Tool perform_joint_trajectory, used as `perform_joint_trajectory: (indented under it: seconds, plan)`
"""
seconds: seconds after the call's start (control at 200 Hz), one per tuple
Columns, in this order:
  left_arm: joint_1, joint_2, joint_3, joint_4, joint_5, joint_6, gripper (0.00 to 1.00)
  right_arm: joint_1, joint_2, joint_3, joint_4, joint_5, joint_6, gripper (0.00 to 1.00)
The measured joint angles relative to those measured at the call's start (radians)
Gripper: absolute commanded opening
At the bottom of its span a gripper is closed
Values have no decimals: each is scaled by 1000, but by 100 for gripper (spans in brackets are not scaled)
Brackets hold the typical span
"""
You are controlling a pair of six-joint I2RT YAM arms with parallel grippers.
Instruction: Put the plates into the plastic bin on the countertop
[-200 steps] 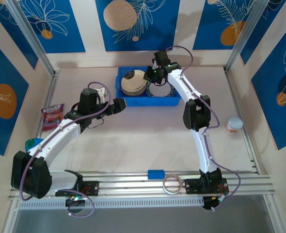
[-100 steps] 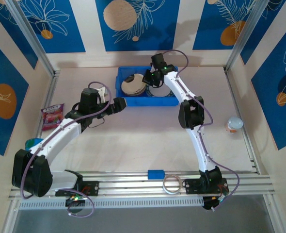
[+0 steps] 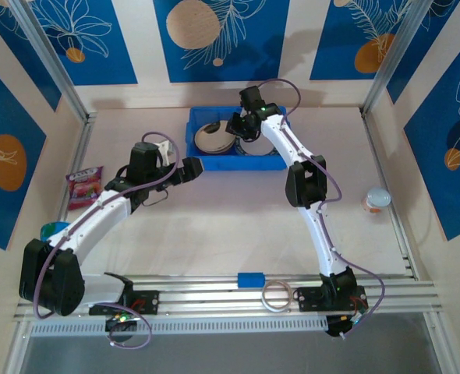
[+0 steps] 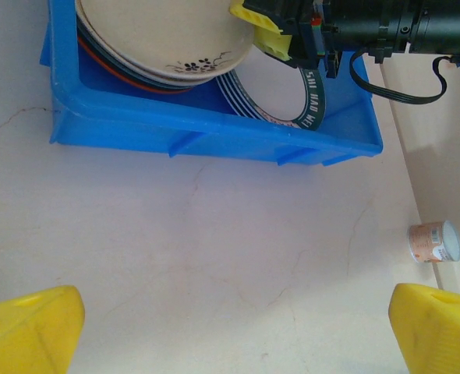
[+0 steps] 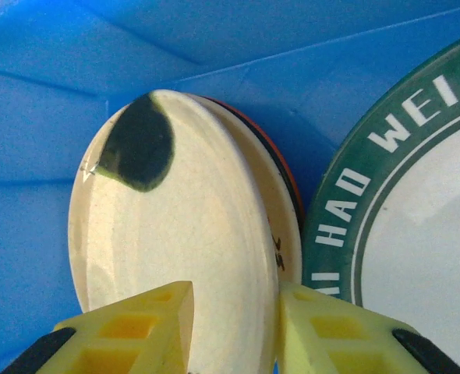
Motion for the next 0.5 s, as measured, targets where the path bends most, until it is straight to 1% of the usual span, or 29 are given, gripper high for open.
perform_joint_trajectory:
  seconds: [0.1,0.275,0.5]
  plan:
    - [0,6,0,0,0,0,100,6,0,7,-16,21,-15,37]
    - [0,25,0,0,0,0,100,13,0,8,-42,42,-32,38]
    - [-1,32,0,0,0,0,100,18,6,24,-55,50,-43,40]
